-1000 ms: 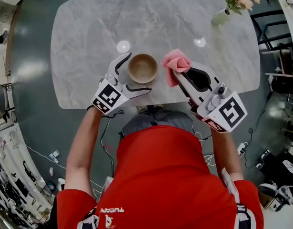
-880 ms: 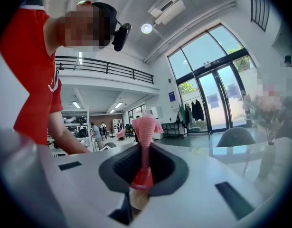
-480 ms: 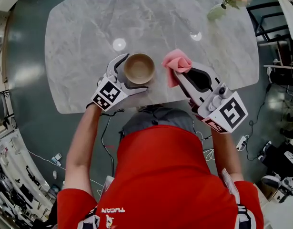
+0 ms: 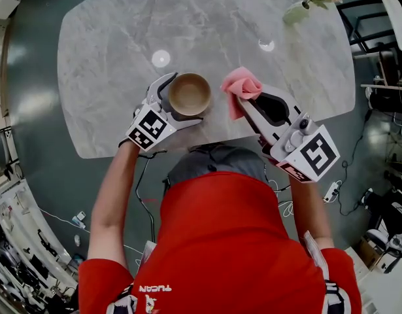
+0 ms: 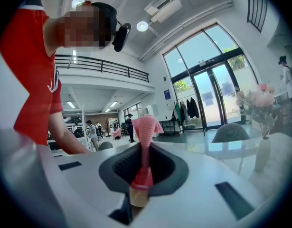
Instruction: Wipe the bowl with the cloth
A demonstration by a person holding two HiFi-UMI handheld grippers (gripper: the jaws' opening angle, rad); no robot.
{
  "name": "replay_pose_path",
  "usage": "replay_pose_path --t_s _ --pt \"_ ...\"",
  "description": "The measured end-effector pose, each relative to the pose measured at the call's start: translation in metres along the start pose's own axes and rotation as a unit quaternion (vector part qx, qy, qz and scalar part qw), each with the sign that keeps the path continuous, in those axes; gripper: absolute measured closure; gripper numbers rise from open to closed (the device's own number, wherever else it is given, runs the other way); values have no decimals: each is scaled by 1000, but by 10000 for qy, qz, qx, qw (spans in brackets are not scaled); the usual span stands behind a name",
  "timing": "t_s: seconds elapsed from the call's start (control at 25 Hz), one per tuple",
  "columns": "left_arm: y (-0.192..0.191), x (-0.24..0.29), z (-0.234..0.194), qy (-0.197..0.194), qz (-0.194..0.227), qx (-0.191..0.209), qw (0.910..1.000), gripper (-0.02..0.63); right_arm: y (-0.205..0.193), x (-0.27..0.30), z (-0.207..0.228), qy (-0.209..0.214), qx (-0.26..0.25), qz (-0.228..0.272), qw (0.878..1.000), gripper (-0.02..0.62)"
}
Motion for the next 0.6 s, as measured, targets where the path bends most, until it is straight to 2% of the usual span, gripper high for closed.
replay_pose_path --t_s 0.4,0.6 --pt "0 6 -3 -69 -122 54 9999 20 -9 5 4 -9 42 -135 9999 574" --pt "-1 5 -5 -38 -148 22 9999 21 -14 16 5 84 -127 -314 9994 574"
Point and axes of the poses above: the fingertips, and each gripper's own axes: x forward along the fingers, z to its right, y out of its top, the point moved 9 cm from there along -x, backward along the fingers, and after that the axes turned 8 degrees about -y, right-handed, at the moved point
